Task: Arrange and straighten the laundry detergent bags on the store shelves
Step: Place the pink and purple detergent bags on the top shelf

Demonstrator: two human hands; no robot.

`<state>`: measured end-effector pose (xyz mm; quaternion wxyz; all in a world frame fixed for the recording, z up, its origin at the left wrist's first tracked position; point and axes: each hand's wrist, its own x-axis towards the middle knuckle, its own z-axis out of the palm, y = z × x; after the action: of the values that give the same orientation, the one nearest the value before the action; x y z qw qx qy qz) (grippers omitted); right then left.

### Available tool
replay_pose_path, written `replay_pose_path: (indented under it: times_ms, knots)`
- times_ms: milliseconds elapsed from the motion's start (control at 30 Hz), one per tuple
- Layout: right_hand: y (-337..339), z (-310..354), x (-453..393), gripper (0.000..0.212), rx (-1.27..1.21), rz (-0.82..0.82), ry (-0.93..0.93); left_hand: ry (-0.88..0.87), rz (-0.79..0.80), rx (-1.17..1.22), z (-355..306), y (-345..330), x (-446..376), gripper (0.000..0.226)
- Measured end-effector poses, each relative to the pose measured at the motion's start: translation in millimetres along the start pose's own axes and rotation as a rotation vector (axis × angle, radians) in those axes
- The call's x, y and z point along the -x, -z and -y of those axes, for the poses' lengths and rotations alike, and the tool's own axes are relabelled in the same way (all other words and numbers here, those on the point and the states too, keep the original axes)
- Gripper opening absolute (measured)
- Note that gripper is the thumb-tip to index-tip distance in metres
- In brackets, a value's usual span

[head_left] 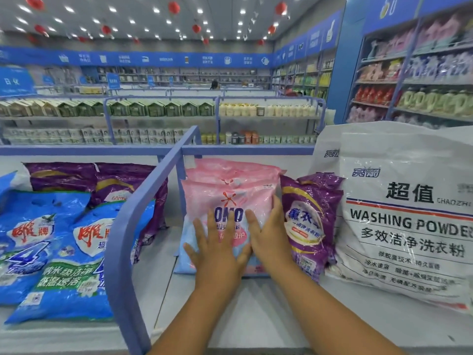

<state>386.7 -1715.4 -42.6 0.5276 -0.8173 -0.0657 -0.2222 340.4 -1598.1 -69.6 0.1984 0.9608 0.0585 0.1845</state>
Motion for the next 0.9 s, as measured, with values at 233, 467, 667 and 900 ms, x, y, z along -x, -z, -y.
replay_pose_path:
  times_ms: [233, 467, 667, 900]
  knots:
    - [-3, -11, -19, 0.072, 0.008, 0.002, 0.126, -0.061, -0.119, -0.088, -2, -18, -27, 0.085]
    - [93, -8, 22, 0.036, 0.231, -0.477, 0.195, -0.091, -0.12, -0.106, 4, -24, -25, 0.081]
    - [118, -17, 17, 0.057, 0.141, -0.289, -0.115, -0.106, -0.14, -0.103, 6, -27, -21, 0.081]
    - [95, -28, 14, 0.052, 0.265, -0.307, -0.134, -0.125, -0.143, -0.096, 10, -23, -13, 0.075]
